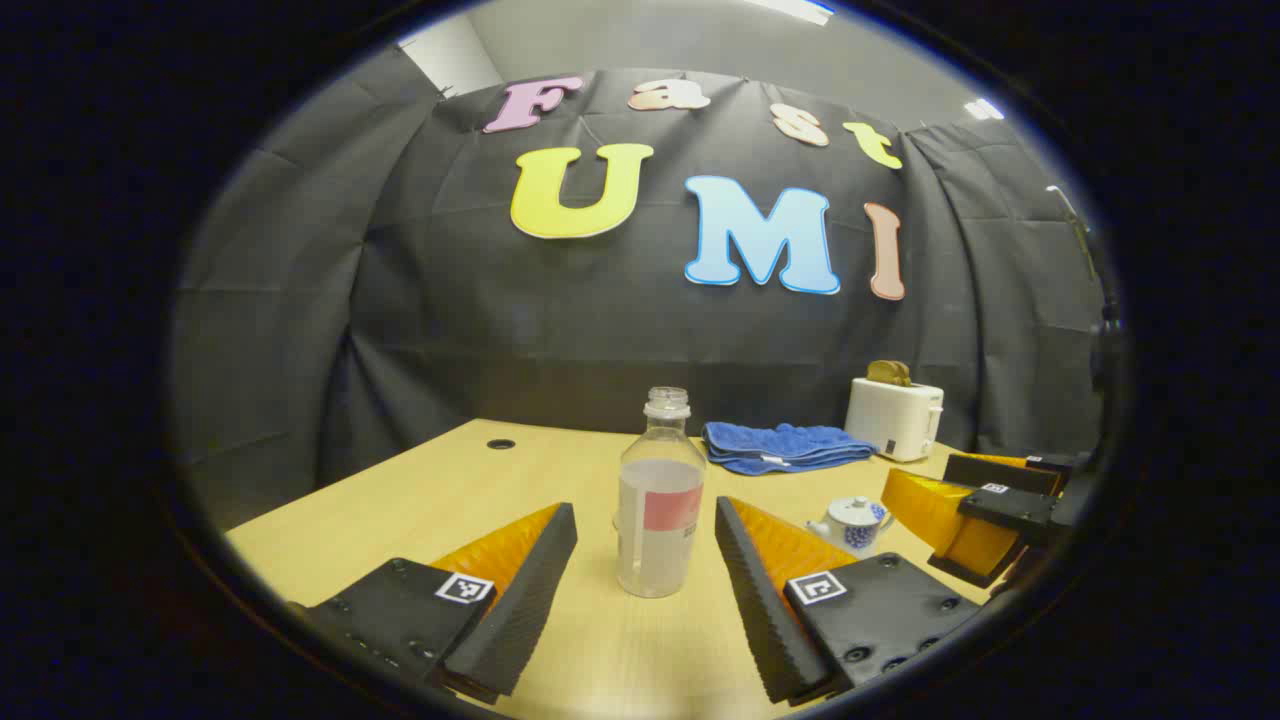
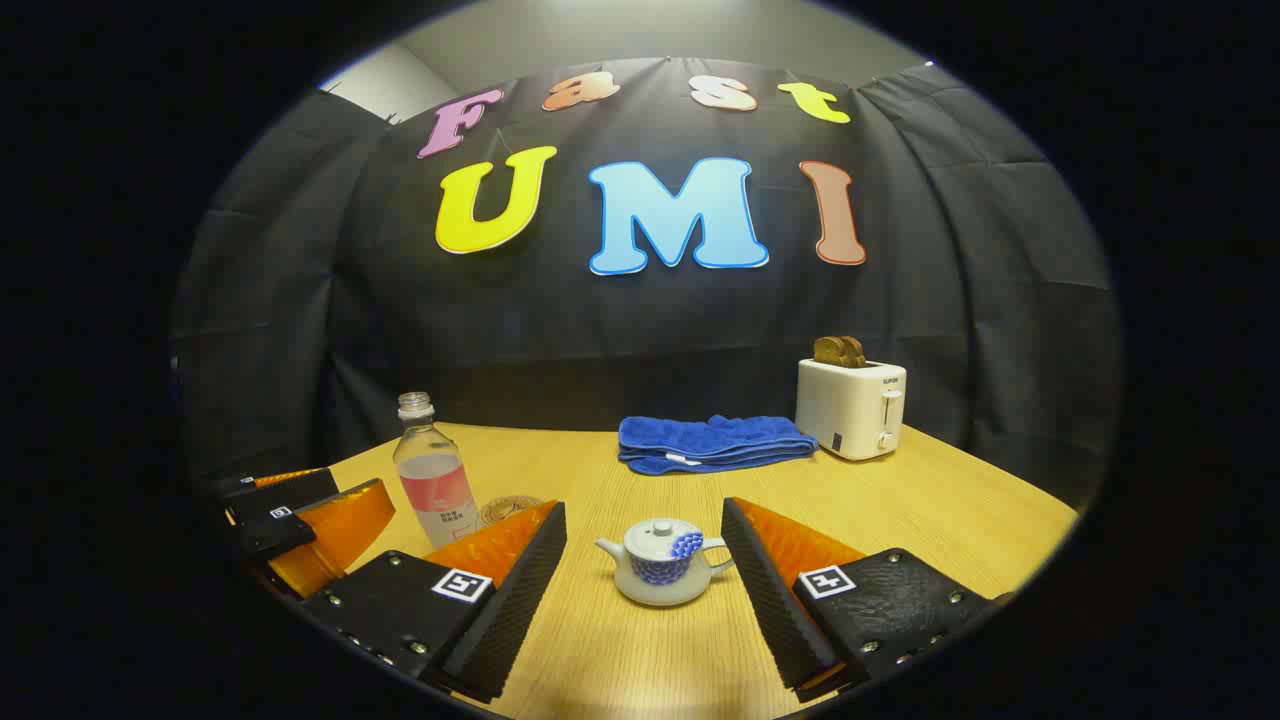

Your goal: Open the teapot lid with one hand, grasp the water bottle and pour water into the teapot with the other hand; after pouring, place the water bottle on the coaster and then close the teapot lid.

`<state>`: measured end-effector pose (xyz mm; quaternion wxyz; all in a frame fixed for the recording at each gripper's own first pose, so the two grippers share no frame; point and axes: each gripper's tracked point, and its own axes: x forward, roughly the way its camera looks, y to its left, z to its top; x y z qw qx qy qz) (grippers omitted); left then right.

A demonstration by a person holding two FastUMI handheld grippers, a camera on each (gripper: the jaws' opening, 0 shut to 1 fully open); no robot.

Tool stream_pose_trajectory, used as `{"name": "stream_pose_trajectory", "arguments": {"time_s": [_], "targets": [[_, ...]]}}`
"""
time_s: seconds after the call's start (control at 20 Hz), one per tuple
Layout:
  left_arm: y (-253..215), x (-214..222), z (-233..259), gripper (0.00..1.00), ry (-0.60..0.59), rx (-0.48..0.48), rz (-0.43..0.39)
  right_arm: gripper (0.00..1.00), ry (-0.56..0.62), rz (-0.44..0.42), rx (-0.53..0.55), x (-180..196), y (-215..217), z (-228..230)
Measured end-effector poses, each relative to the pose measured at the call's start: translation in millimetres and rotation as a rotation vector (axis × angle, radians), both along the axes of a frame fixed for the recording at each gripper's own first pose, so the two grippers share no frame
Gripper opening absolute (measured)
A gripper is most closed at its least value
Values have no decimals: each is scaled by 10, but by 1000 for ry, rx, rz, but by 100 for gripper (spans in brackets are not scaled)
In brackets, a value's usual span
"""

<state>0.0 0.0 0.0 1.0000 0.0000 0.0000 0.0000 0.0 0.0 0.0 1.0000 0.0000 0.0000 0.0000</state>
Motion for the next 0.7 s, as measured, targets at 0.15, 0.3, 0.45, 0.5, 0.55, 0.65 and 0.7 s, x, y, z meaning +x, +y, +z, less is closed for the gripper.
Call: {"name": "stream_pose_trajectory", "arguments": {"time_s": [0.15, 0.3, 0.45, 0.5, 0.55, 0.65, 0.7], "targets": [[-1, -4, 22, 92, -3, -9, -3, 96, -3, 2, -3, -2, 8, 4], [13, 4, -8, 92, -2, -8, 0, 96, -6, 3, -6, 0, 10, 12], [13, -8, 13, 92, -4, -9, 0, 96, -4, 7, -1, 3, 22, -1], [21, -5, -6, 92, -4, -8, 1, 96, -3, 8, 1, 4, 23, 0], [22, -7, -3, 92, -2, -6, 1, 96, 0, 6, 1, 9, 18, -16], [21, -3, 0, 92, -2, -5, 2, 96, 2, 3, 0, 20, 8, -18], [30, -8, -4, 92, -3, -5, 3, 96, 2, 3, 1, 22, 6, -20]]}}
